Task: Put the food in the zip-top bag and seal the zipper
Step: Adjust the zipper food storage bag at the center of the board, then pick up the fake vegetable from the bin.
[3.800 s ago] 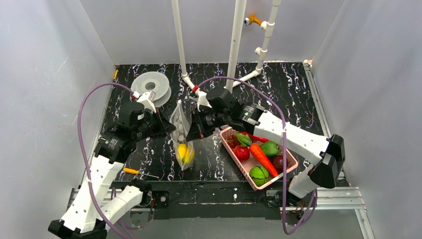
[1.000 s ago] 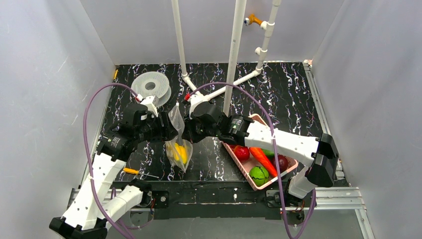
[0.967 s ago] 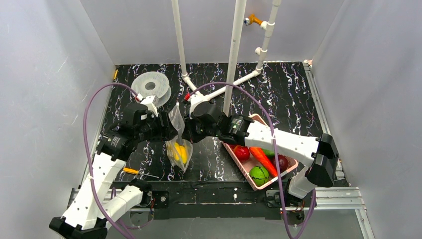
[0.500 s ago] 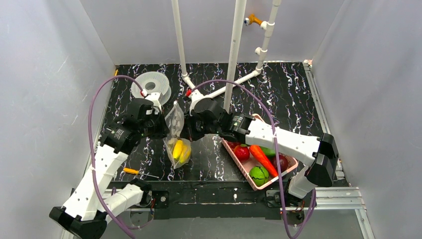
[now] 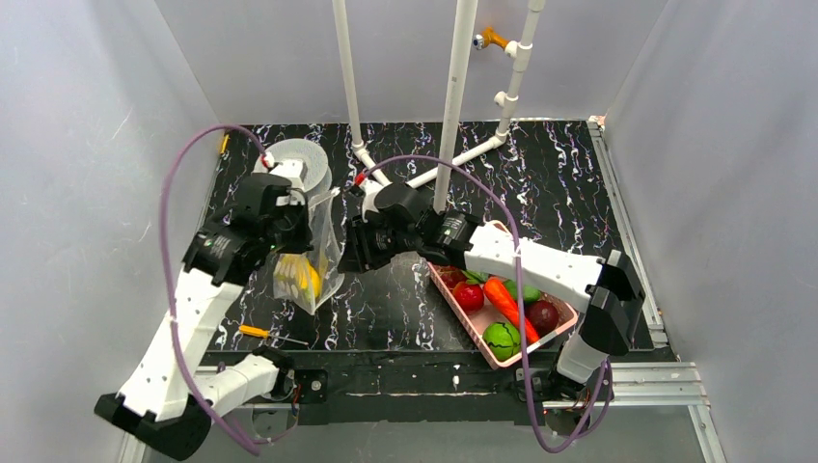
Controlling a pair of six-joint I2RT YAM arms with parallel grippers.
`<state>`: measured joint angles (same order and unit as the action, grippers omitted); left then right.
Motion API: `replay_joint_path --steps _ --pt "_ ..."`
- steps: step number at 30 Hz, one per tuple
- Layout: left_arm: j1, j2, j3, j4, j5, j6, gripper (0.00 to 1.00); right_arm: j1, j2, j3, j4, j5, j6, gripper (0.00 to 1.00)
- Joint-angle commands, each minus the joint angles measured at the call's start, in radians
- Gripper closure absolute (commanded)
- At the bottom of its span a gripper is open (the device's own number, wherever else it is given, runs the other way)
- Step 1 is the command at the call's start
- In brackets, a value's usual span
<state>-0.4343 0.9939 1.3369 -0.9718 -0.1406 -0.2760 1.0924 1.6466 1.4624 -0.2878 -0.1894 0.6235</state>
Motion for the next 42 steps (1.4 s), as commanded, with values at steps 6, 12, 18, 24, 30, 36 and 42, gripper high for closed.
replay_joint_path --steps 6,12,18,24,30,36,42 --pt "-0.001 0.111 -0.225 0.221 0.14 0.063 1.0 -0.075 -0.237 -0.248 -0.088 0.101 -0.091 0.41" --pt "-0.001 0.164 -0.228 0.297 0.214 0.105 1.0 -0.088 -0.476 -0.403 -0.3 0.4 -0.071 0.33" --pt "0.0 0.134 -0.336 0.4 0.26 0.081 1.0 -0.144 -0.607 -0.53 -0.523 0.673 0.128 0.29" --pt "0.0 0.094 -0.375 0.398 0.265 0.092 1.0 -0.233 -0.646 -0.607 -0.566 0.698 0.236 0.2" --pt "0.0 0.046 -0.385 0.402 0.246 0.09 1.0 -0.294 -0.525 -0.567 -0.698 0.671 0.241 0.21" --pt "0.0 0.015 -0.394 0.407 0.238 0.091 1.0 -0.292 -0.455 -0.584 -0.68 0.577 0.212 0.2" --pt "0.0 0.008 -0.398 0.409 0.237 0.092 1.0 -0.283 -0.433 -0.592 -0.688 0.585 0.195 0.2"
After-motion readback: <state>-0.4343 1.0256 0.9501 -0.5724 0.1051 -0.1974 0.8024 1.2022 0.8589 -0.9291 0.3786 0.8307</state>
